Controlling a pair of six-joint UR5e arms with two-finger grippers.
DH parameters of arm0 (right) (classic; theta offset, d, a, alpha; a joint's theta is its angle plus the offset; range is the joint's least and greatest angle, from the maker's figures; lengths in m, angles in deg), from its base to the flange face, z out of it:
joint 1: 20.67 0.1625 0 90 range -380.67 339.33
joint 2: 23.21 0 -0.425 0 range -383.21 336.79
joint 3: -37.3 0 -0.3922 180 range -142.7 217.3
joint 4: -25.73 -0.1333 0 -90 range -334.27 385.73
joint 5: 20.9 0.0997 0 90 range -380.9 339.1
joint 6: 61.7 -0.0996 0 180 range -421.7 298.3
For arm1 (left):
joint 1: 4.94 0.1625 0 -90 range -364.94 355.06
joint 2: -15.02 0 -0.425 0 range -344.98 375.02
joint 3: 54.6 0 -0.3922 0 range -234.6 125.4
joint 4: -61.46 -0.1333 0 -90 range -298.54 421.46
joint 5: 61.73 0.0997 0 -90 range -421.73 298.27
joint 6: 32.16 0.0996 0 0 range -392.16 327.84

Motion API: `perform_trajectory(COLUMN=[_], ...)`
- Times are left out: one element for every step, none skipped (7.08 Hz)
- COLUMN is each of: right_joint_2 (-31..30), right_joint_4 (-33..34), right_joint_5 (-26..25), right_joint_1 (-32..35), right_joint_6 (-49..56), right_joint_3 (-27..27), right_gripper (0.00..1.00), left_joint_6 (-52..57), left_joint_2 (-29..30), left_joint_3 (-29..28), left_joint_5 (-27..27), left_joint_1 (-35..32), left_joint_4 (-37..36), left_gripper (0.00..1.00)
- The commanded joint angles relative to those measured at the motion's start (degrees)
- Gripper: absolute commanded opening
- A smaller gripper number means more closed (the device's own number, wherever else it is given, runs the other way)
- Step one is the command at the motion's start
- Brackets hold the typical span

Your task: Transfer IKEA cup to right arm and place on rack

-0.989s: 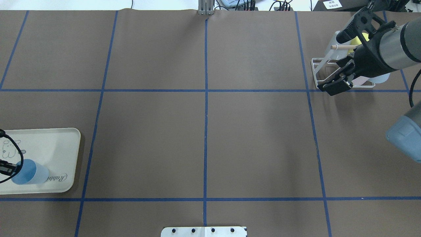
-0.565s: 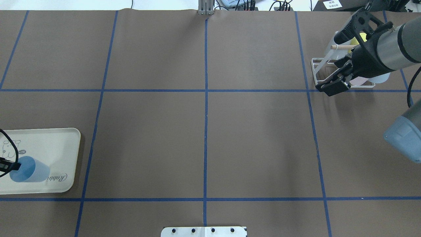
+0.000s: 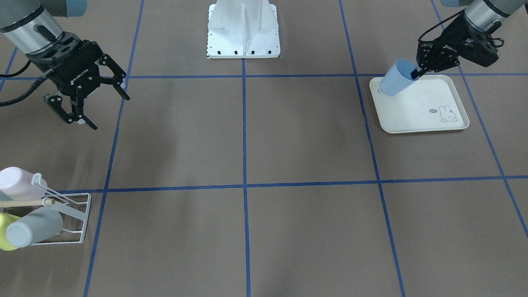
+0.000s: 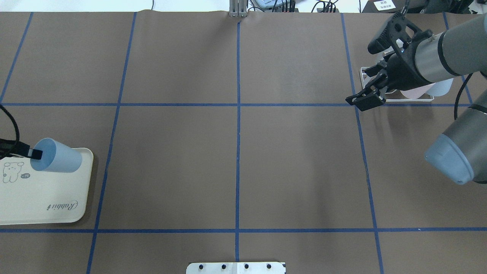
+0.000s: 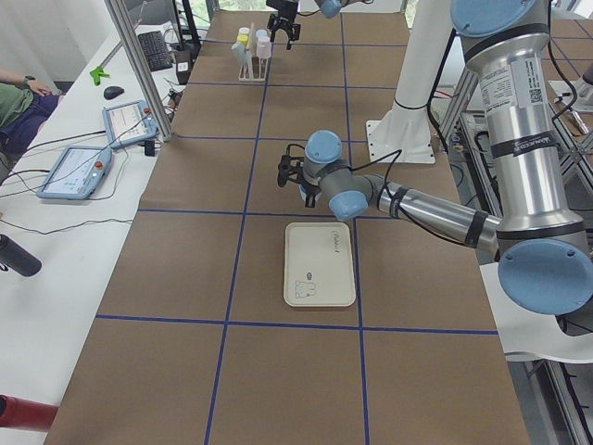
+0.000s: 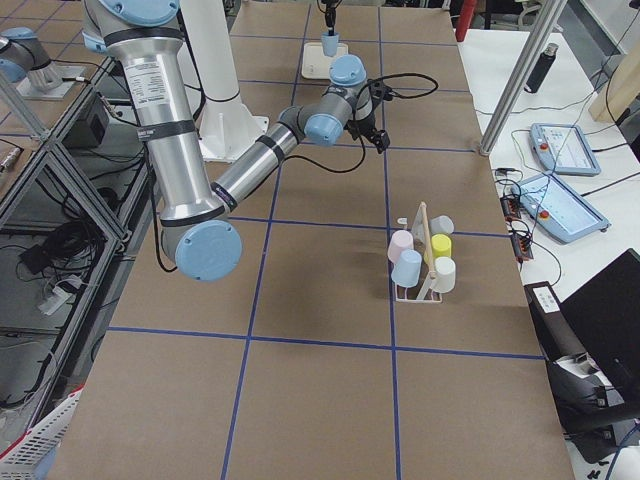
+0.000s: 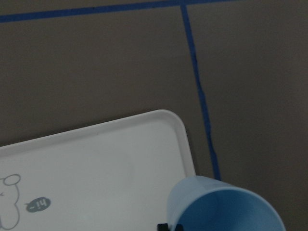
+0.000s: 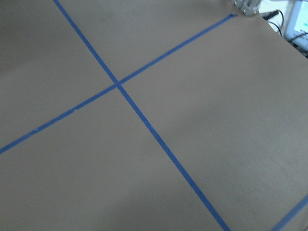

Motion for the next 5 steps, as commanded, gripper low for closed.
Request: perform_trajectory(right_joint_2=[2.0,3.2,6.5,9.0,11.6], right_joint_4=[-13.6,-17.0,-17.4,-17.5,-17.6], right_joint_5=[-3.2,-9.0,-15.9,-21.0,-22.0], right_joint_1=[-4.2,-8.7,-13.3,-17.0,-19.8], right_joint_6=[-2.8,-5.6,-7.2,-7.5,-7.4], right_joint_3=[-4.7,-5.1,-5.2,-5.4,-6.2], right_gripper=[0.99,0.99,0.99,0.99,0.99], left_joint_6=[-18.4,-24.7,-28.7,-32.0,-34.6], left_joint_2=[12.8,17.6,20.2,22.2,25.0], left_joint_3=[1.1,0.9,0.5,0.4,-0.8], left_joint_5=[-3.2,-3.2,-3.2,-3.0,-2.7], left_joint_1=[-0.6,-0.5,-0.2,-0.2,0.1], left_joint_4=[0.4,0.5,0.9,2.4,3.1], left_gripper=[0.0,0.0,0.0,0.0,0.0])
